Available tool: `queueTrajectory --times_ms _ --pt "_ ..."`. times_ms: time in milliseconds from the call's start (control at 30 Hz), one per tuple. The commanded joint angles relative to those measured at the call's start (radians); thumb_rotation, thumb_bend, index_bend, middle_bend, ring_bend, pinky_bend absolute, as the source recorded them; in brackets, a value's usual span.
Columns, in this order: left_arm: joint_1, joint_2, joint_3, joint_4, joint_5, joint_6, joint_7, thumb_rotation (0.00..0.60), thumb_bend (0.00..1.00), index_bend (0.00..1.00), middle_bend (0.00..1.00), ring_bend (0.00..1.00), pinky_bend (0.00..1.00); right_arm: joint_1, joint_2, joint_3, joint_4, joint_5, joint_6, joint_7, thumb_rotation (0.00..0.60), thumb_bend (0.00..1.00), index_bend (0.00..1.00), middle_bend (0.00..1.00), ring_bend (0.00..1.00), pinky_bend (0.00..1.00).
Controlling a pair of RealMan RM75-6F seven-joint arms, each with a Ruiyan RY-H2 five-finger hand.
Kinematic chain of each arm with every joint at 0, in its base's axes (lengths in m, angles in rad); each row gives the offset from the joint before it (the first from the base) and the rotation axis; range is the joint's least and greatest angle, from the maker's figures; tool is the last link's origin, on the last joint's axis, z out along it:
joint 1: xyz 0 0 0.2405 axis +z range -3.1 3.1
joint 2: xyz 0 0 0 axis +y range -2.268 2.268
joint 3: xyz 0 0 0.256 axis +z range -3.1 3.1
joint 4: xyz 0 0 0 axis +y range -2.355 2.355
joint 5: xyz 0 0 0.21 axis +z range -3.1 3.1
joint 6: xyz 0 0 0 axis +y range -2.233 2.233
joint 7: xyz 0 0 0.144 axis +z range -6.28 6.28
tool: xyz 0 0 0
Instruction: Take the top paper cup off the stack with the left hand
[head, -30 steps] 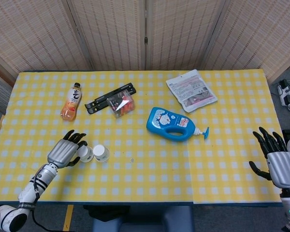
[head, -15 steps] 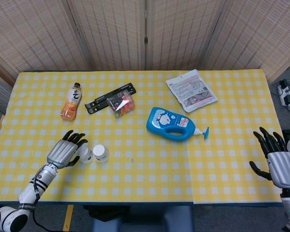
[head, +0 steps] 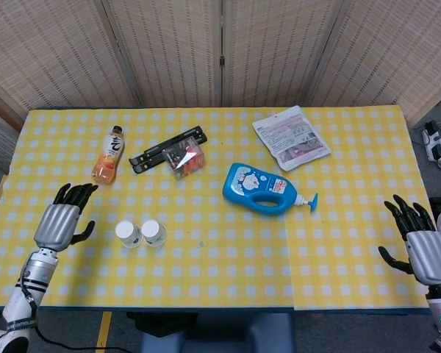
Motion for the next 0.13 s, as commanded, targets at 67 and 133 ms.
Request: queueTrajectory --times_ms 67,133 --pt "0.089 -0.013 0.015 0.035 0.03 0.124 -0.023 0.6 0.48 0.14 0.13 0.11 0.03 0.014 -0.008 -0.003 0.012 -0.015 -0.014 0.025 0.6 0.33 0.0 0.04 0.11 0.03" --pt "0.125 -0.028 0.033 0.053 0.06 0.175 -0.023 0.6 0.48 0.14 0.13 0.11 0.03 0.019 -0.009 -0.003 0.014 -0.02 -0.019 0.039 0.6 0.33 0.0 0.04 0.11 0.03"
